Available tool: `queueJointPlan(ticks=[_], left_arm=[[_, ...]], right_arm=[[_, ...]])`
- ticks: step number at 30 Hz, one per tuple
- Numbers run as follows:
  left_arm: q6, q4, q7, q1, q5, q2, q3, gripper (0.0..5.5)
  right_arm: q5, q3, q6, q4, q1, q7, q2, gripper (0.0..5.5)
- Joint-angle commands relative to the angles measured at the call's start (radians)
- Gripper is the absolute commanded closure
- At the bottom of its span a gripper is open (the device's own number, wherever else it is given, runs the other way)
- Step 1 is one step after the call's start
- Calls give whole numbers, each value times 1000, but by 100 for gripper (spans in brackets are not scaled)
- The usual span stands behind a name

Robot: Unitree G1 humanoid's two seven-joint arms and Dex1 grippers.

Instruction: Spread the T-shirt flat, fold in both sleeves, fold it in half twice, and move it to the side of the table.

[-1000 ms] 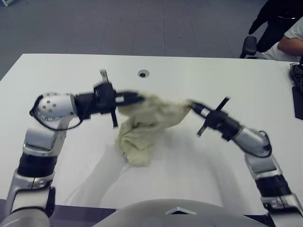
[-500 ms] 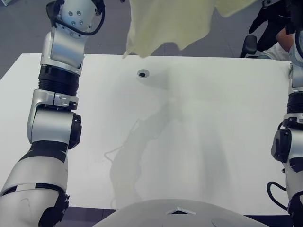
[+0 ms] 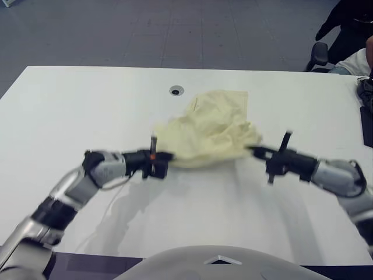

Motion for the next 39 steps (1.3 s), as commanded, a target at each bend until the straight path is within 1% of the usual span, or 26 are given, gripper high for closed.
queueJointPlan(ticks=[1, 4, 6, 7, 8, 10, 12, 14, 15, 18, 20, 22, 25, 28, 29, 30, 32, 33, 34, 36, 37, 39], left_arm=[[117, -417, -99, 244, -74, 179, 156, 548], [143, -530, -145, 361, -33, 236, 200, 548], [155, -546, -159, 400, 18, 241, 206, 548], [159, -535, -160, 408, 57, 237, 201, 550], [161, -519, -159, 412, 90, 230, 196, 523], [179, -485, -155, 417, 139, 204, 181, 488], [186, -458, -153, 422, 154, 187, 174, 456], [193, -451, -162, 433, 133, 183, 182, 418], [202, -465, -177, 447, 93, 190, 198, 407], [240, -533, -239, 502, -114, 215, 256, 350], [270, -580, -284, 521, -320, 220, 308, 314], [306, -608, -320, 515, -560, 217, 371, 283], [356, -571, -351, 457, -865, 198, 471, 232], [395, -531, -351, 396, -1053, 184, 551, 187], [411, -513, -313, 356, -1039, 165, 550, 165], [421, -484, -244, 298, -921, 131, 516, 152], [366, -380, -136, 204, -528, 89, 385, 117], [317, -334, -114, 180, -373, 80, 330, 100], [281, -303, -97, 167, -267, 76, 291, 81], [224, -266, -49, 146, -87, 76, 245, 53], [206, -251, -34, 144, -23, 79, 230, 28], [177, -218, -19, 147, 61, 82, 201, 12]], right_arm=[[233, -59, 103, -283, 172, 172, -180, 550], [240, -37, 158, -350, 199, 202, -178, 550], [223, -13, 229, -382, 206, 203, -154, 550], [210, -5, 256, -391, 211, 205, -146, 515], [204, 0, 278, -397, 214, 213, -143, 501], [182, -12, 302, -405, 219, 206, -128, 463], [176, -30, 314, -409, 221, 198, -109, 432], [200, -51, 308, -420, 241, 227, -117, 395], [250, -73, 315, -436, 254, 249, -124, 385], [456, -167, 345, -485, 270, 319, -131, 330], [580, -216, 377, -501, 252, 354, -118, 296], [645, -230, 409, -485, 192, 353, -84, 266], [605, -196, 440, -421, 66, 299, -9, 217], [460, -160, 446, -321, -81, 195, 90, 173], [402, -144, 449, -284, -134, 156, 122, 153], [308, -117, 435, -237, -192, 122, 153, 140], [56, -38, 366, -103, -316, 44, 211, 107], [-46, 2, 336, -41, -367, 19, 231, 90], [-126, 36, 312, 15, -410, -4, 248, 72], [-251, 95, 279, 139, -507, -58, 290, 45], [-295, 118, 270, 206, -554, -84, 314, 21], [-387, 164, 244, 347, -642, -140, 352, 10]])
